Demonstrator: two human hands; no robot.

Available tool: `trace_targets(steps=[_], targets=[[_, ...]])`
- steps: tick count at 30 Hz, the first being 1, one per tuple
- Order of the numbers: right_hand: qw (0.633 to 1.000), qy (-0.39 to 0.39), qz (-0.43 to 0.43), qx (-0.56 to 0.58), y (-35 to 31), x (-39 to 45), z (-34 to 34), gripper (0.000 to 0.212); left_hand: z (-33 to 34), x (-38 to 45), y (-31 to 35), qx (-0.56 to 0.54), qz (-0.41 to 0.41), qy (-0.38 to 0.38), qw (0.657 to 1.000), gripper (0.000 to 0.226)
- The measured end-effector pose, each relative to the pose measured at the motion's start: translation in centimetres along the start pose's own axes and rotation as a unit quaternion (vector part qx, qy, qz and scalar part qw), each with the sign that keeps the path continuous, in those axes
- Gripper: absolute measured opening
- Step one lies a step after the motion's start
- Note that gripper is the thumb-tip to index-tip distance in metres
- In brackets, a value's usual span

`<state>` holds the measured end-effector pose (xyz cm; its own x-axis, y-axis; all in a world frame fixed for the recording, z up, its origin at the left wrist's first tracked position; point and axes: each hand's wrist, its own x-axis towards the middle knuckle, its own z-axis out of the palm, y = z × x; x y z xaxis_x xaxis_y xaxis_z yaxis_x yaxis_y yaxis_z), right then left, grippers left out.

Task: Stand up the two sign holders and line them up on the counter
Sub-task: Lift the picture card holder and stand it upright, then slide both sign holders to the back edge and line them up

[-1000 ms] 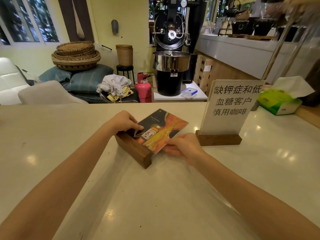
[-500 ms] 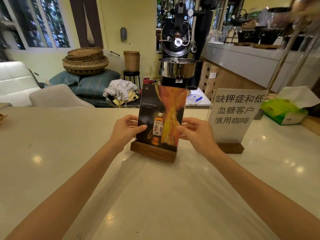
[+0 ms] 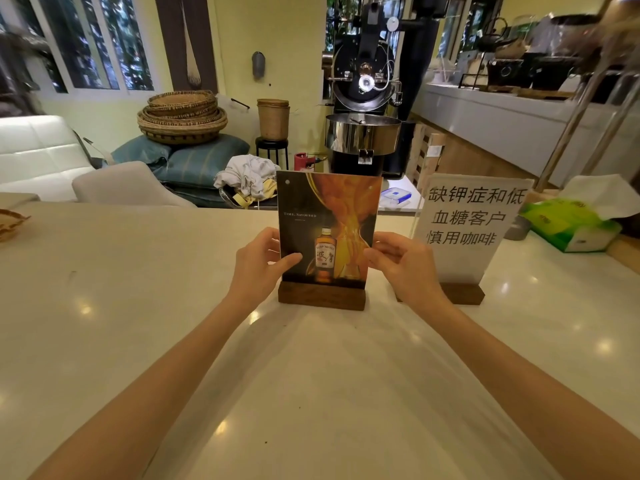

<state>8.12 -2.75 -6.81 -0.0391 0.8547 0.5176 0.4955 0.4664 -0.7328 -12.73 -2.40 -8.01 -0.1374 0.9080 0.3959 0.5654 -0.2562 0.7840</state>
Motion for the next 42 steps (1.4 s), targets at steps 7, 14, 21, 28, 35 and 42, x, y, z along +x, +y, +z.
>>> trace_targets(steps=[7,14,21,28,35,42], targets=[[1.000,-0.002,-0.013,-0.012,0.2,-0.3,0.0,0.024,0.0,-0.5,0.2,0.016,-0.009,0.003,1.000,0.033],[1.000,-0.017,-0.005,-0.005,0.5,-0.2,-0.2,0.026,0.2,-0.9,0.2,0.016,-0.014,0.014,1.000,0.032],[0.996,0.077,0.046,-0.007,2.4,-2.4,-3.8,0.016,1.5,-2.3,0.3,-0.006,-0.006,0.048,0.999,0.038],[0.957,0.262,0.124,-0.018,4.4,-2.7,-9.3,0.040,1.6,-2.6,0.5,0.017,-0.002,0.055,0.998,0.041],[0.960,0.065,0.261,0.072,6.0,-1.1,-10.9,0.056,1.6,-2.6,0.7,0.023,0.007,0.057,0.998,0.040],[0.958,0.010,0.269,0.103,6.4,0.0,-12.9,0.038,2.1,-2.2,0.6,0.030,0.015,0.044,0.998,0.041]])
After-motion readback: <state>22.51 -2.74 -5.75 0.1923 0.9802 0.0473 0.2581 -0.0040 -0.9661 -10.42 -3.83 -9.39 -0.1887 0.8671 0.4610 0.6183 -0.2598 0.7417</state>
